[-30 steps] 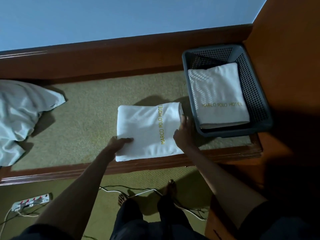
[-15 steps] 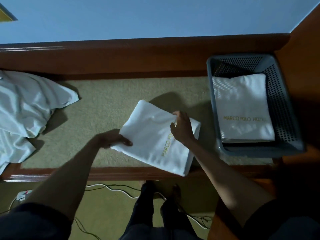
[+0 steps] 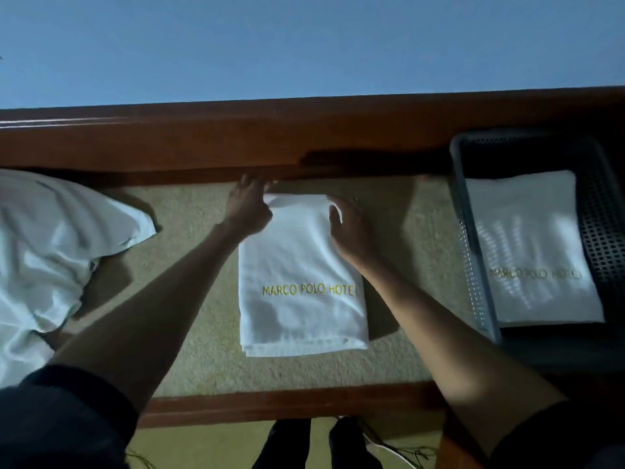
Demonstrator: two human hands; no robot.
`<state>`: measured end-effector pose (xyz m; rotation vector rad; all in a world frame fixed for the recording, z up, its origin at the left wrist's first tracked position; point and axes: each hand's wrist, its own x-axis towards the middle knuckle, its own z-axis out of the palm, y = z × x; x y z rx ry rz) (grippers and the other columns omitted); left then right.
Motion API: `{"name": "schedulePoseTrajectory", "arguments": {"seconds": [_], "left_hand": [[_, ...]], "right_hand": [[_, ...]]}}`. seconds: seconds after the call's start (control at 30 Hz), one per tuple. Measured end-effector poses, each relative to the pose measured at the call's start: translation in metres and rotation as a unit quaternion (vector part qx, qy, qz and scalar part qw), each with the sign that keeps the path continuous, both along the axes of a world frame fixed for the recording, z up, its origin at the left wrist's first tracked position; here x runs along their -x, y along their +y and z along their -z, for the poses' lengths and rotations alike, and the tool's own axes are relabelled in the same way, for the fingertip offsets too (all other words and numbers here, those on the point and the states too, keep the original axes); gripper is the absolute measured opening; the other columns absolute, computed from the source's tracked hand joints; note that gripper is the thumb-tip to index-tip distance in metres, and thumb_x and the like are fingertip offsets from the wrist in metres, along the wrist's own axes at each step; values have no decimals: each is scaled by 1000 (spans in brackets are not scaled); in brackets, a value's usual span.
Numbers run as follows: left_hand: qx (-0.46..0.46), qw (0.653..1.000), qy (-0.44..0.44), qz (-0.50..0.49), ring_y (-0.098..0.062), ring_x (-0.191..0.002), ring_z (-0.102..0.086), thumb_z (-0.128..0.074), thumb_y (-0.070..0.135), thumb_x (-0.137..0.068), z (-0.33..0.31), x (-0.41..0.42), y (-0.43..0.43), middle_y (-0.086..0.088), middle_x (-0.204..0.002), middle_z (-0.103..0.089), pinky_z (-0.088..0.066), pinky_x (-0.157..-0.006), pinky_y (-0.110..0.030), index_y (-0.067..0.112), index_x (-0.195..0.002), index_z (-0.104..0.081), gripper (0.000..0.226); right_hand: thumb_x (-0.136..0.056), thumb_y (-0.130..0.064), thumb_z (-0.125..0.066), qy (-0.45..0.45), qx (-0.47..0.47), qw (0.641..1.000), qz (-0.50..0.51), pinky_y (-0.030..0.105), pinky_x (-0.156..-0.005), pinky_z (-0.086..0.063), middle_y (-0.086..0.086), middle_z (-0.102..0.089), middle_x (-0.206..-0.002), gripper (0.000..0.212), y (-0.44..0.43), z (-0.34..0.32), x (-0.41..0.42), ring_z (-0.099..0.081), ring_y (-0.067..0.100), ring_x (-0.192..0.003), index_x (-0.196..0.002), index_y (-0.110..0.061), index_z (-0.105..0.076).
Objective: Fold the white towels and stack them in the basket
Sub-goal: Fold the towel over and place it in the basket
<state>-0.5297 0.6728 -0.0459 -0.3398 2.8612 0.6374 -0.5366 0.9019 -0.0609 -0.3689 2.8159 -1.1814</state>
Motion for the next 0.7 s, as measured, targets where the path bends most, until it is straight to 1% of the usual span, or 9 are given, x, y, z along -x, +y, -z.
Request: {"name": "schedulePoseTrajectory", "arguments": {"seconds": [0.07,0.1,0.17,0.2,0.23,0.33,0.43,0.57,0.7], "left_hand": [[-15,997,72,8,-37,-132,-47,-52,24,-95,21,-13,18,-17,-141,-54,-38,-109,-46,8,-140,-54,47],[-24,996,86,22,-36,-137,-44,-45,32,-99,30,-19,26,-16,-145,-51,-34,-112,-48,9,-143,-51,50],[-12,995,71,65,-32,-152,-26,-33,44,-105,50,-29,34,-12,-161,-34,-18,-122,-53,14,-154,-39,58],[0,994,66,83,-31,-156,-16,-29,48,-106,60,-32,33,-10,-167,-24,-10,-124,-54,17,-159,-31,61],[11,993,71,96,-29,-158,-9,-27,50,-107,67,-34,29,-9,-170,-17,-5,-125,-54,18,-162,-25,63],[43,987,94,125,-26,-159,-8,-28,51,-108,83,-35,18,-7,-171,-14,-3,-127,-49,22,-164,-20,63],[55,985,103,127,-24,-159,-6,-29,50,-109,86,-34,17,-7,-171,-14,-1,-128,-46,23,-164,-18,62],[60,988,105,95,-25,-159,-3,-30,48,-110,79,-40,28,-8,-172,-7,-4,-128,-50,21,-165,-14,63],[67,992,90,61,-26,-159,1,-27,48,-110,75,-86,49,-9,-172,-1,-6,-127,-51,20,-165,-9,65]], "right_hand": [[-102,-23,-43,23,-36,999,-18,43,-111,-41,19,-64,-133,42,-17,18,7,-57,34,-129,-128,1,-65],[-103,-25,-42,37,-59,997,-29,42,-112,-38,20,-62,-135,44,-23,29,10,-55,34,-131,-130,2,-64],[-104,-32,-40,53,-100,993,-44,43,-113,-35,23,-58,-140,49,-26,49,13,-51,37,-134,-137,1,-59],[-104,-34,-39,64,-113,990,-46,45,-114,-35,24,-55,-143,52,-24,56,14,-49,38,-136,-141,-1,-56],[-105,-35,-37,77,-127,987,-54,46,-115,-35,24,-52,-146,53,-20,65,15,-47,38,-138,-145,-4,-52],[-108,-39,-30,114,-170,975,-86,45,-119,-29,19,-42,-156,55,-12,77,17,-37,33,-146,-154,-11,-41],[-107,-39,-32,141,-181,970,-82,42,-120,-24,15,-35,-161,56,-12,79,16,-32,29,-150,-156,-12,-36],[-106,-36,-39,156,-186,967,-78,42,-121,-24,18,-31,-162,57,-13,73,8,-30,30,-151,-156,-8,-36],[-107,-37,-39,158,-200,964,-80,46,-123,-23,21,-22,-165,61,-8,69,-26,-21,31,-154,-158,-4,-29]]}}
